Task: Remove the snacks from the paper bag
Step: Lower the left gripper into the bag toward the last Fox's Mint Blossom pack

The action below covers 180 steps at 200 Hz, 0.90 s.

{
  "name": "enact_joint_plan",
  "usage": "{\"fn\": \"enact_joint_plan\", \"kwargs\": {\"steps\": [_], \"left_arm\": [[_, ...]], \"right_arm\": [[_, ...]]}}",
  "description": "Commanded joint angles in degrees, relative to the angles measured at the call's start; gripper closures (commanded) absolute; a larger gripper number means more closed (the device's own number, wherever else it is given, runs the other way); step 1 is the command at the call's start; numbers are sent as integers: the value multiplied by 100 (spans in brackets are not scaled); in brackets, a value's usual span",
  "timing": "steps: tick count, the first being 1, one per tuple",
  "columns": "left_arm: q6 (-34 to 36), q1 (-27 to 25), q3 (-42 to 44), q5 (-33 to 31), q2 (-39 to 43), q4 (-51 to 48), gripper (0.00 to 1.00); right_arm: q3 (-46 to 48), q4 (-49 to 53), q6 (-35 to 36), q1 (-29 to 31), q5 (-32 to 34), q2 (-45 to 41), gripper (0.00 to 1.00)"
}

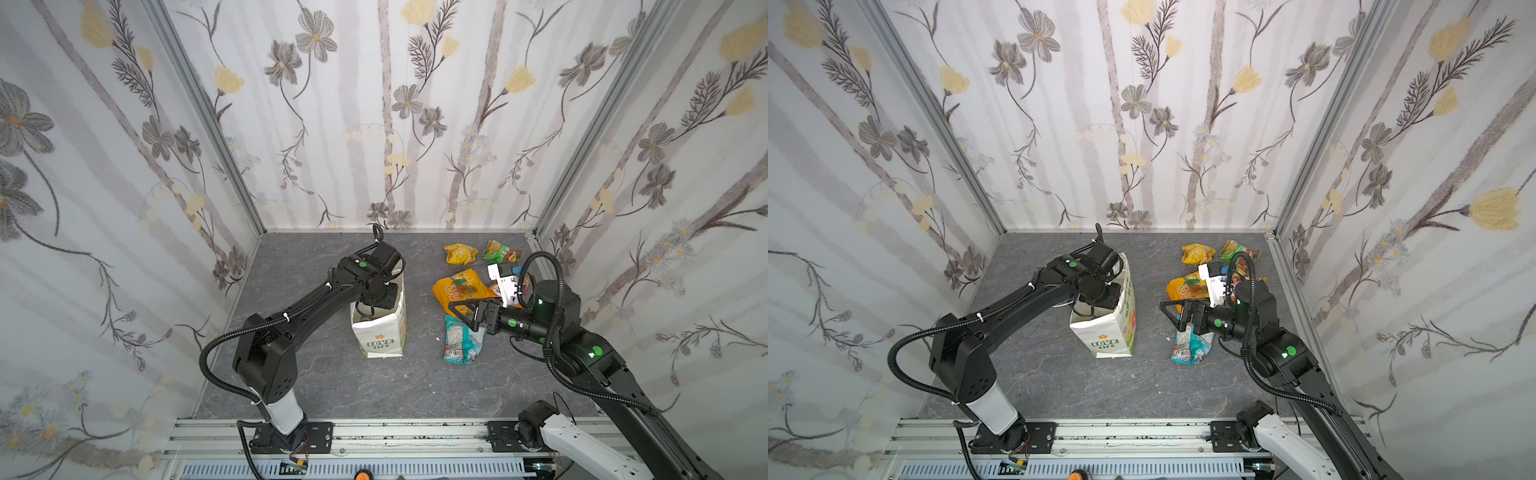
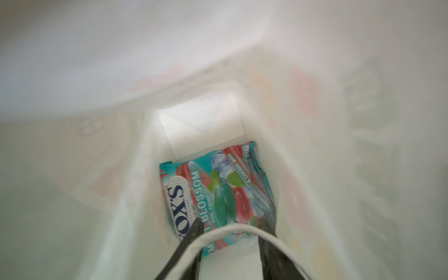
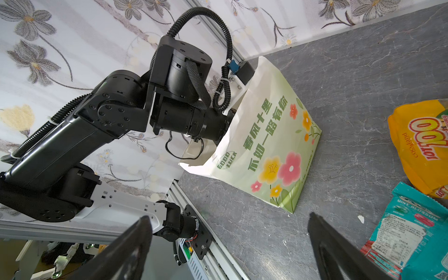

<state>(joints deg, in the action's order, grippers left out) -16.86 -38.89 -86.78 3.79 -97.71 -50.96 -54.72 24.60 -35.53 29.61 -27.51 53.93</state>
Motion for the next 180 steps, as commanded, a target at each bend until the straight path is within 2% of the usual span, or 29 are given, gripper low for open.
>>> {"fn": "enact_joint_plan", "kwargs": {"steps": [1, 20, 37, 46, 69, 94, 145, 180], "left_arm": [[-57, -24, -38, 9, -165, -268, 60], [-171, -22, 43, -417, -385, -356, 60], [-210, -22, 190, -402, -458, -113, 57], [-219, -17, 252, -278, -493, 3, 51], [-239, -28, 311, -27, -625, 209, 30], [-230, -22, 311, 17, -876, 295, 22], [-455, -39, 990, -19, -1136, 834, 22], [-542, -55, 1308, 20, -1037, 1109, 42]], "right_arm": [[-18, -240, -22, 15, 43, -5, 1], [-9, -254, -27, 13, 44, -15, 1], [-13, -245, -24, 12, 39, -6, 1], [-21, -232, -10, 12, 26, 7, 1], [-39, -212, 4, 10, 51, 12, 1], [-15, -219, -6, 16, 46, 12, 1], [75, -218, -9, 16, 45, 3, 1], [106, -225, -14, 19, 61, 3, 1]]}}
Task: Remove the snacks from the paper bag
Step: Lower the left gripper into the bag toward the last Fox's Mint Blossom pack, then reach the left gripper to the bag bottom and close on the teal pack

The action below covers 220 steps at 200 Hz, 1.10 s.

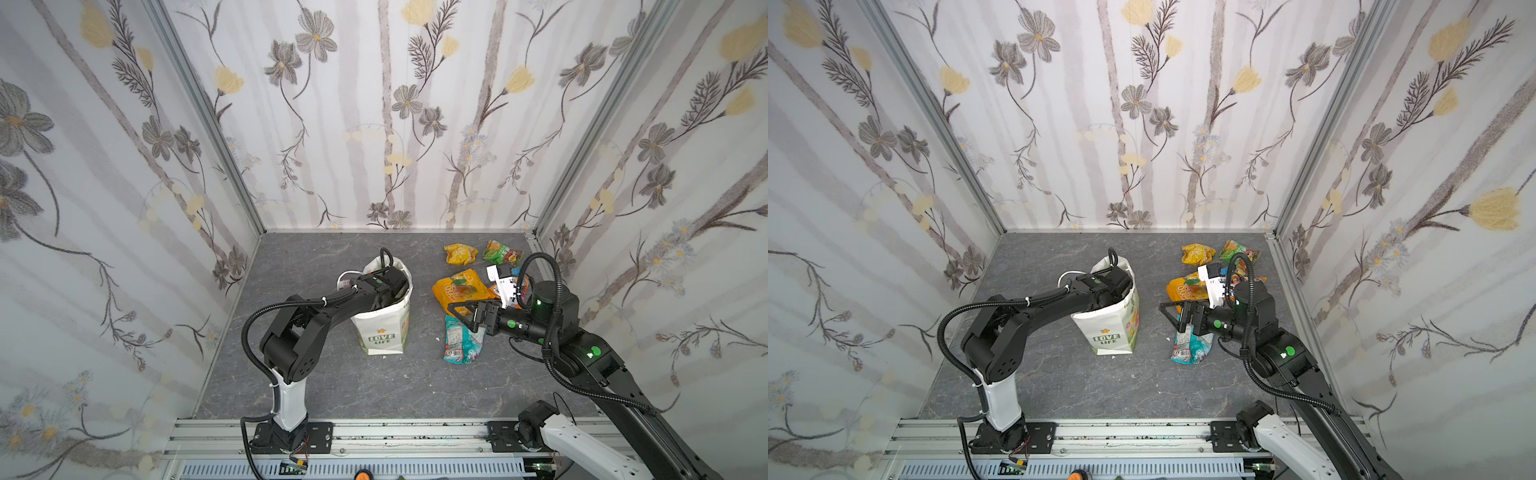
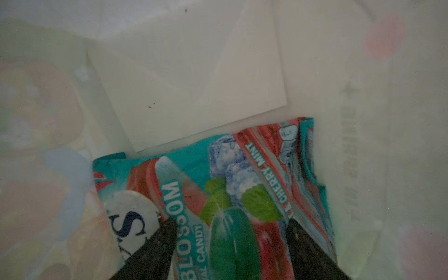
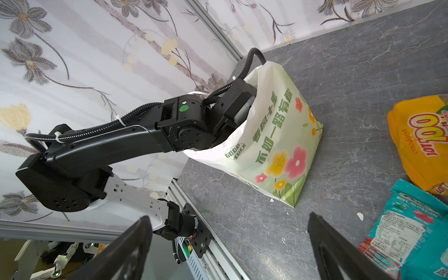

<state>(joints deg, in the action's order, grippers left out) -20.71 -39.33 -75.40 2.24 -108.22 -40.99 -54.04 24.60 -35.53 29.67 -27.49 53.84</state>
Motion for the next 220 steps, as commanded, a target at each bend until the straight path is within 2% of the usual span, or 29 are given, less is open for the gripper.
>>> {"fn": "enact_joint_plan", "kwargs": {"steps": [1, 56, 122, 220], "left_arm": [[-159, -12, 172, 178, 17, 115, 43], [-162, -22, 263, 213, 277, 204, 100], [-152, -40, 40, 21, 855, -99, 100], [-101, -49, -932, -1089, 1872, -736, 100]], "right_arm": [[41, -226, -15, 12, 59, 12, 1], [166, -254, -60, 12, 86, 54, 1], [316, -570, -210, 57, 85, 268, 1], [315, -595, -193, 121, 99, 430, 1]]}}
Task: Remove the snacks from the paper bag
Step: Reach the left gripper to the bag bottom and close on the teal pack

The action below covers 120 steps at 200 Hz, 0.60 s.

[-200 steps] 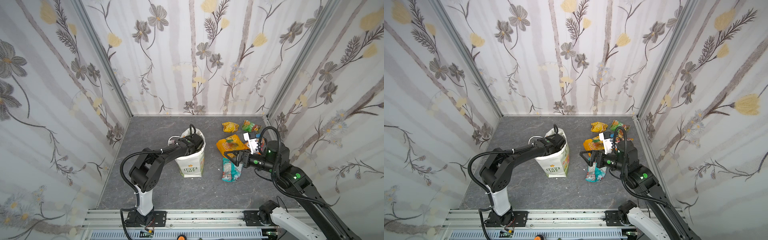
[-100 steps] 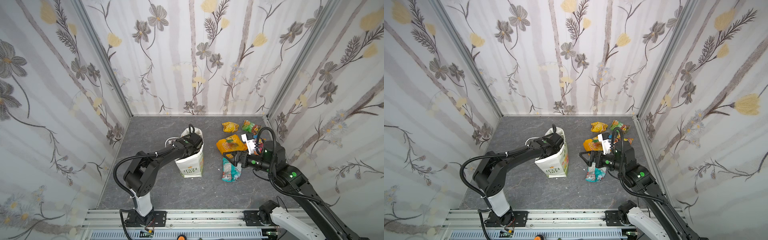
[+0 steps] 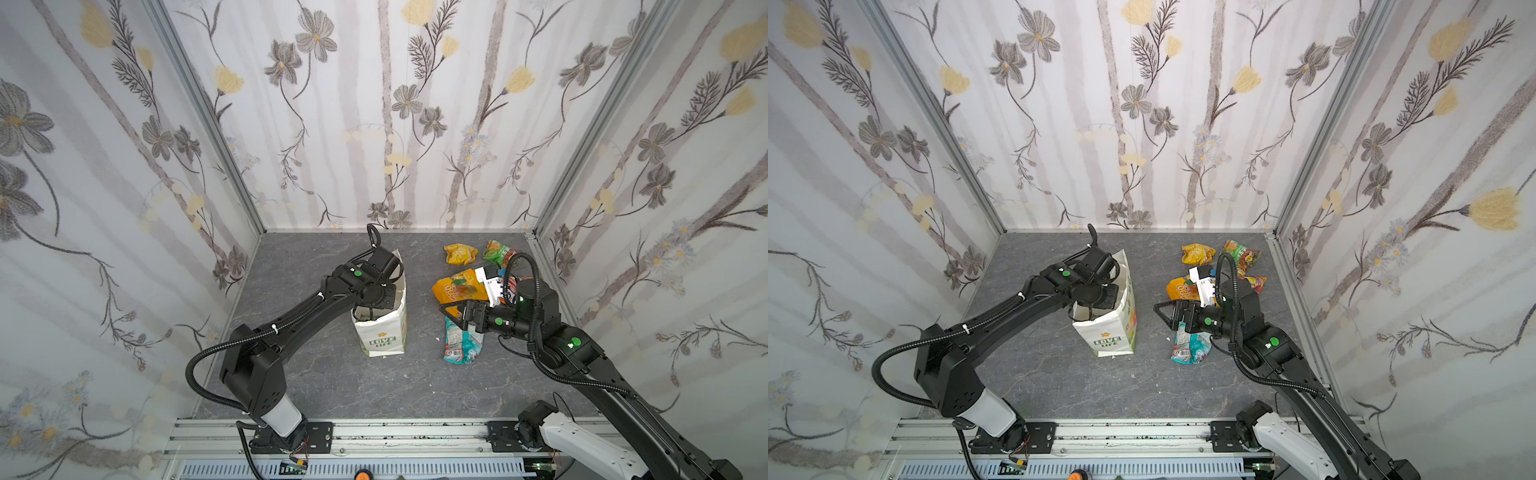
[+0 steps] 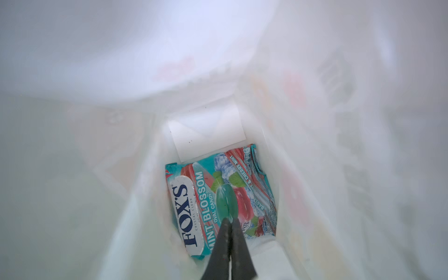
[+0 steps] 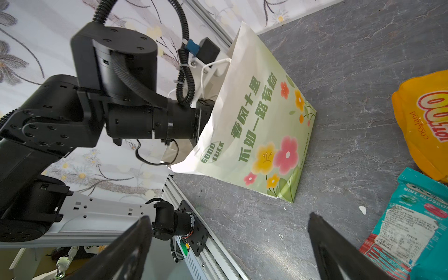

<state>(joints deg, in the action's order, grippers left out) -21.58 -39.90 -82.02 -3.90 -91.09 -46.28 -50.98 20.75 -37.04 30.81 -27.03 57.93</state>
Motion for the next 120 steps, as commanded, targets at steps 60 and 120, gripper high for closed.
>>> {"fn": "enact_joint_plan", "kwargs": {"steps": [60, 120], "left_arm": [[54, 18, -472, -506, 155, -333, 100], [76, -35, -165, 382, -475, -88, 53]], "right_arm": [[9, -247, -49, 17, 53, 56, 1], [-8, -258, -62, 30, 48, 75, 1]]}}
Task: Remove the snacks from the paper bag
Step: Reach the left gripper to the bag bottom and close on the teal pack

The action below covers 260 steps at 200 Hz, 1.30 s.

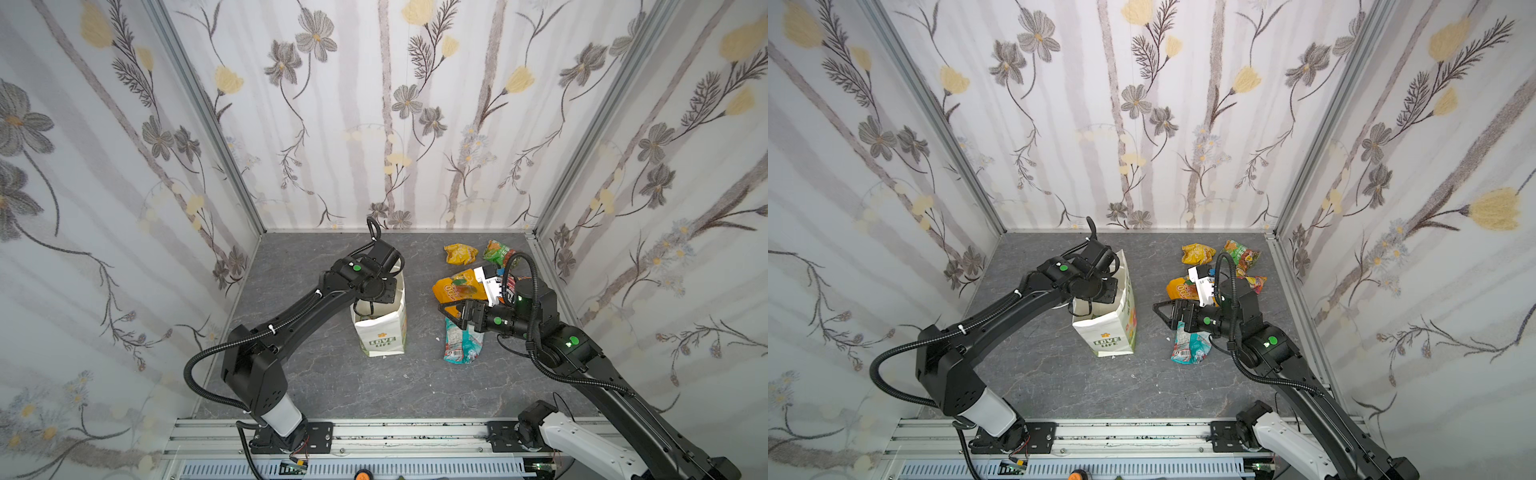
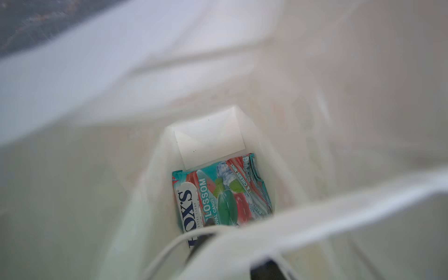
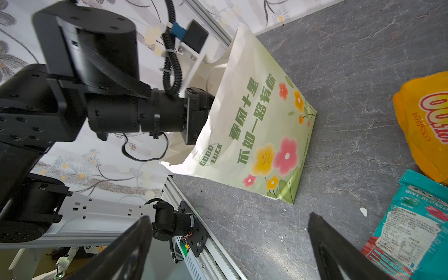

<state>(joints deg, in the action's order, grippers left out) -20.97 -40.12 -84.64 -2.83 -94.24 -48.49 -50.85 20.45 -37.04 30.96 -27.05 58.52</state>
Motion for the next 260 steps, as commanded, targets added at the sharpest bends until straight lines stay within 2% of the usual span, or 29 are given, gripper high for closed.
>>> {"fn": "enact_joint_plan", "kwargs": {"steps": [1, 68, 90, 133, 174, 198, 210, 243, 260], "left_arm": [[15, -14, 97, 279, -167, 135, 53], [-61, -131, 518, 778, -1075, 570, 17], [-132, -128, 759, 783, -1337, 778, 13], [-292, -141, 1145, 823, -1693, 1266, 13], [-344, -145, 1388, 722, -1918, 1358, 24], [-362, -143, 1424, 718, -1889, 1377, 43], [-366, -155, 1424, 723, -1794, 1379, 56], [-290, -146, 1330, 611, -1591, 1310, 99], [-232, -146, 1276, 603, -1540, 1320, 100]], "right_arm": [[-21, -226, -60, 15, 50, 17, 1], [23, -184, -7, 12, 77, -10, 1], [31, -160, 39, 11, 112, -11, 1], [23, -85, 100, 9, 134, 19, 1], [66, -67, 87, 14, 159, -62, 1], [66, -61, 80, 15, 158, -69, 1], [66, -49, 78, 15, 166, -84, 1], [185, -130, 41, 15, 189, -154, 1], [257, -231, -8, 15, 217, -215, 1]]}}
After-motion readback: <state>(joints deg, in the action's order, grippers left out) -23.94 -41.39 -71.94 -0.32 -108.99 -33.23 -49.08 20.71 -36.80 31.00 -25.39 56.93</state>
